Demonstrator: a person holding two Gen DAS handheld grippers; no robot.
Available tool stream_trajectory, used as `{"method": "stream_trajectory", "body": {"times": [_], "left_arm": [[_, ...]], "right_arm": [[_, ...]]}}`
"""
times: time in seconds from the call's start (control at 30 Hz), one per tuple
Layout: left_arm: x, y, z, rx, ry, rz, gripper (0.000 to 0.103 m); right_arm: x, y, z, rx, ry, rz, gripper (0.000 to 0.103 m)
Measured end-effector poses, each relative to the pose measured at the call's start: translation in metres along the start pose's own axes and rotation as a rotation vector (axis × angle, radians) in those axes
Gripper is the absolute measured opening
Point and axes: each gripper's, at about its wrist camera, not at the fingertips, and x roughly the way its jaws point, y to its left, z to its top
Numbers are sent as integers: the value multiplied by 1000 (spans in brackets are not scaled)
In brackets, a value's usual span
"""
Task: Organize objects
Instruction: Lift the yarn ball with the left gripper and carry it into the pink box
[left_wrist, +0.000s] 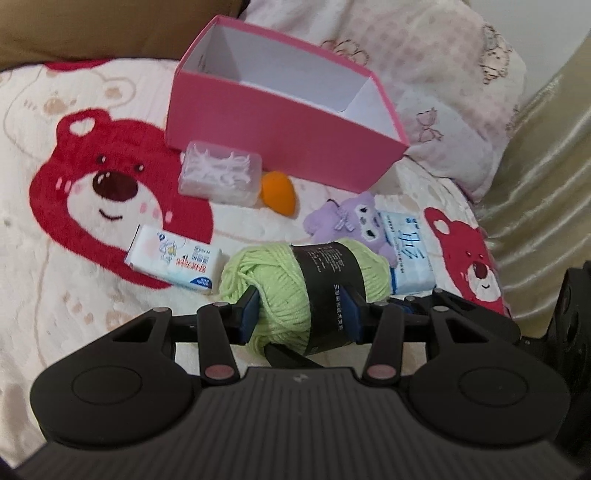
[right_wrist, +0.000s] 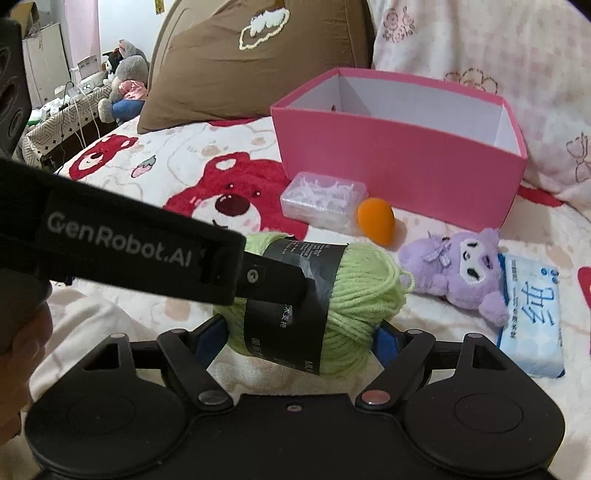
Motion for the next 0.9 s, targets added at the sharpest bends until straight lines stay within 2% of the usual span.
{"method": "stream_trajectory", "body": {"times": [0.13, 0.37, 0.57, 0.73, 0.9], "left_arm": [[-8, -10, -3, 48, -7, 3, 49], [-27, -15, 3, 54, -32, -11, 49], [-51, -26, 11, 81, -75, -2, 47], [-59, -34, 31, 101, -61, 2, 47], [-67, -38, 63, 92, -39, -1, 47]], "right_arm": [[-10, 5, 6, -9, -18, -5, 88], [-25, 10, 13, -29, -44, -16, 88], [-48, 14, 14, -40, -122, -14, 88], [-58, 14, 20, -66, -196, -30, 83], [-63, 8, 43, -55, -200, -18, 83]]}}
